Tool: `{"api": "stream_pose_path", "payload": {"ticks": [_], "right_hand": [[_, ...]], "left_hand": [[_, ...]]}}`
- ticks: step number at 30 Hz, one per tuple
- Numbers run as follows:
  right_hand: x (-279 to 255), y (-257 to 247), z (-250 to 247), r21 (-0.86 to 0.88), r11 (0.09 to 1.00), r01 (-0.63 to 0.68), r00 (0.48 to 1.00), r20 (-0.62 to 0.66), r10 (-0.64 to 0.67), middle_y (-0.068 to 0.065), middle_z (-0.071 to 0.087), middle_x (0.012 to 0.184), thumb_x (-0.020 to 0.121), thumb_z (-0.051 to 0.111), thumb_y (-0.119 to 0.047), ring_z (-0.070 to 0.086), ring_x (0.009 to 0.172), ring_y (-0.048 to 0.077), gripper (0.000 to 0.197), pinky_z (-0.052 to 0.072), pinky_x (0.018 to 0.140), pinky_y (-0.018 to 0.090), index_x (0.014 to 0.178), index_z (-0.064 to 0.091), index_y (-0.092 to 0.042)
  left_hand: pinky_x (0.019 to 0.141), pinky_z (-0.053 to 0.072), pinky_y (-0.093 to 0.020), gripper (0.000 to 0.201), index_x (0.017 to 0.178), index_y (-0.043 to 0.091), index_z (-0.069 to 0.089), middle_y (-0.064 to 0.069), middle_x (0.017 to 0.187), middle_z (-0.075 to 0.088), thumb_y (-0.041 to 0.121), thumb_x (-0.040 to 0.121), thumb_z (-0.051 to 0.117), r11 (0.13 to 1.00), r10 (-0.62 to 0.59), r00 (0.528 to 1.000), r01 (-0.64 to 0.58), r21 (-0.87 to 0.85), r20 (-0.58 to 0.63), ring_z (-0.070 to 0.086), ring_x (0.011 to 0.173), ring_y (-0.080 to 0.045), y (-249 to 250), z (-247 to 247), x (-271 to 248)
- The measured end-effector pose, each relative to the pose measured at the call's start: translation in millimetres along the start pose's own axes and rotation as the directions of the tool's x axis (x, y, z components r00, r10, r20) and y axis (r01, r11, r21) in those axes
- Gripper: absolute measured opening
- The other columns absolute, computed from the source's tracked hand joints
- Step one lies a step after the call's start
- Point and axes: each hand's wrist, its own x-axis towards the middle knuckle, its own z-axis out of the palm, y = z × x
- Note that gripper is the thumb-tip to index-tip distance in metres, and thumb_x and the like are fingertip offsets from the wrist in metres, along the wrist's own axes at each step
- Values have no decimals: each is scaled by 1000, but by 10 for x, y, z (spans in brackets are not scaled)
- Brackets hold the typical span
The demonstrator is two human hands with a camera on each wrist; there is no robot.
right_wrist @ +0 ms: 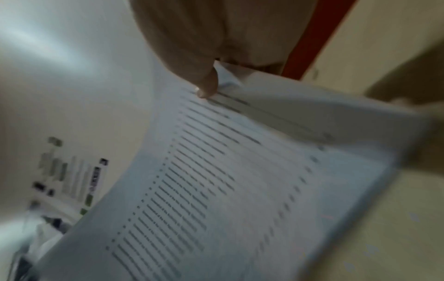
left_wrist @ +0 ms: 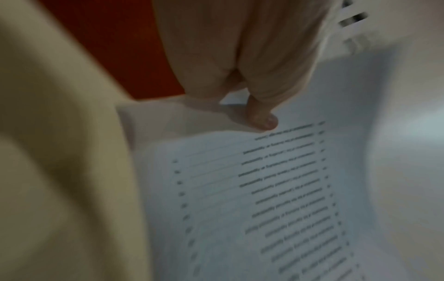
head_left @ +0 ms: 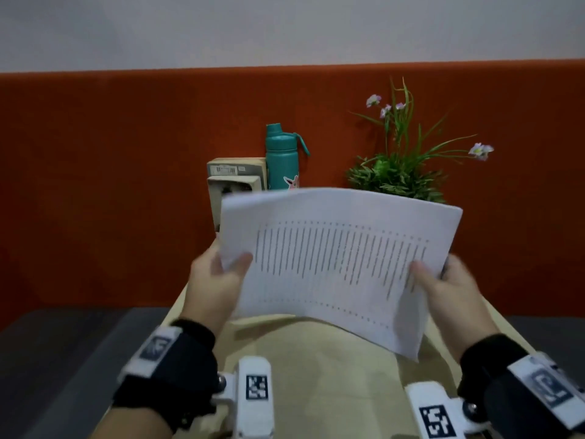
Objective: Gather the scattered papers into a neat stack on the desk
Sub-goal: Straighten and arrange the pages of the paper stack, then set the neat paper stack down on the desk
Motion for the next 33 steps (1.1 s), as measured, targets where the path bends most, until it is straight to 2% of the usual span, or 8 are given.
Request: {"api": "stream_pose_path", "payload": {"ticks": [3,7,11,15,18,21,25,33], "right_hand": [[34,-447,-84,-388,885,255,940,-115,-322,6,37,148,84,65,-45,36,136,27,74,28,113,49,145,29,-22],[-95,-1077,74,-727,494,477,801,129,-584,5,29,155,78,53,-60,22,144,29,86,14,114,48,151,23,-25],[-11,-1128,115,-253,823,508,858,234,-457,-9,63,119,92,61,-28,61,113,20,34,47,97,44,125,51,-26],[8,-956,134,35,904,426,895,129,-427,-9,73,104,93,60,-11,71,98,14,19,55,91,42,103,63,-27],[-13,-817,76,139,916,376,916,93,-390,-17,77,89,93,59,-10,73,88,5,20,58,75,26,95,64,-30],[-81,-648,37,166,924,344,925,111,-364,-17,76,91,93,58,-13,73,85,0,18,57,67,18,104,61,-26],[-153,-363,80,136,954,268,947,146,-287,-16,75,96,95,54,-13,71,87,-2,22,57,70,21,109,58,-29],[-240,-261,84,-49,974,220,965,155,-210,-14,62,117,99,45,-19,59,111,10,26,46,95,40,114,47,-41]], "left_hand": [[82,55,-36,13,102,21,63,-1,102,71,14,92,60,922,254,963,-270,278,94,68,101,-23,562,-60,178],[84,50,-31,14,99,15,69,-4,102,71,18,86,66,540,499,801,-587,603,332,66,95,-19,1392,86,249],[78,41,-25,20,107,15,68,-1,97,62,23,89,63,327,553,710,-666,670,436,57,92,-16,1850,279,224],[92,38,-34,36,116,21,60,-2,117,57,32,82,65,214,690,621,-665,716,371,52,117,-23,1698,295,240],[103,30,-36,74,142,24,36,-1,141,42,44,77,65,579,733,656,-465,670,-179,38,133,-21,1085,191,78],[110,37,-46,76,148,30,17,5,139,47,42,88,61,987,157,987,-157,16,-41,48,129,-17,498,235,-158],[96,53,-42,25,123,20,52,0,121,66,19,99,49,991,64,997,-58,-120,41,64,111,-20,103,335,-228],[73,48,-19,19,117,20,50,2,114,62,14,100,43,980,158,986,-151,133,-44,61,107,-18,76,376,-245]]}}
